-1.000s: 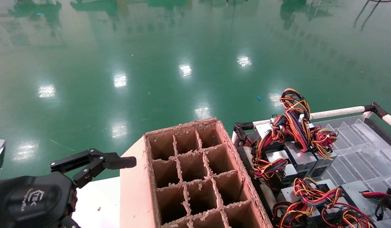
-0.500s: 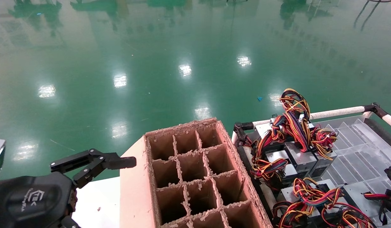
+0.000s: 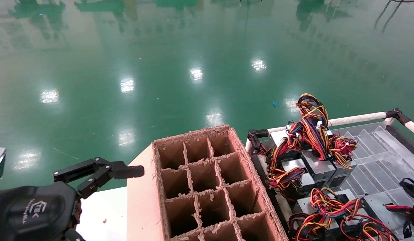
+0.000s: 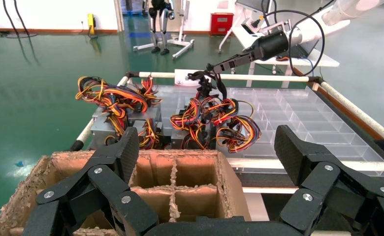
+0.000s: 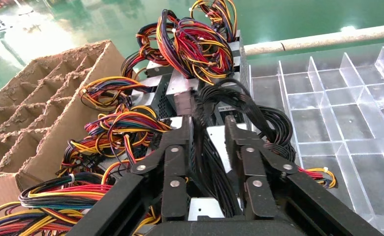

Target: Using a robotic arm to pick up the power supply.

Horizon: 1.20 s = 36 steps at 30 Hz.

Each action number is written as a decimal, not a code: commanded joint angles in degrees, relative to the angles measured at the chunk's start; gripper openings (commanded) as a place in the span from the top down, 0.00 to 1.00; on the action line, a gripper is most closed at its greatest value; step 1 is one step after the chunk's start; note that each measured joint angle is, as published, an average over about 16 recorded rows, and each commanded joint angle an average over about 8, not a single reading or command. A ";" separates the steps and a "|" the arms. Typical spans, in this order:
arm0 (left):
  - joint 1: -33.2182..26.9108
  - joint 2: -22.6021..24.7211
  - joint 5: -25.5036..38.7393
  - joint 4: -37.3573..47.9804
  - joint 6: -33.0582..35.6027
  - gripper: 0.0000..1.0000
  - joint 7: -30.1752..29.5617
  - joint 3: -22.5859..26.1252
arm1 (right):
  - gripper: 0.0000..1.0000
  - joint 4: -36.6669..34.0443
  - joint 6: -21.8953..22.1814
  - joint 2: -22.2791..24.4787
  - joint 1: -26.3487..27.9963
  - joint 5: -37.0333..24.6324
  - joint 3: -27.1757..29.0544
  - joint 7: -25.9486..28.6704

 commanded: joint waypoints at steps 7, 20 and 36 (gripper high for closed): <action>0.00 0.00 0.00 0.01 0.00 0.00 0.00 0.00 | 0.00 1.75 0.29 -0.16 4.73 -4.34 0.92 -0.57; 0.00 -0.01 -0.01 0.03 -0.01 0.00 0.01 0.00 | 0.00 8.81 0.56 -2.69 7.83 -17.60 12.68 2.47; 0.00 -0.01 -0.01 0.03 -0.01 0.00 0.02 0.01 | 0.00 20.76 1.70 -8.63 6.55 -42.11 37.86 12.51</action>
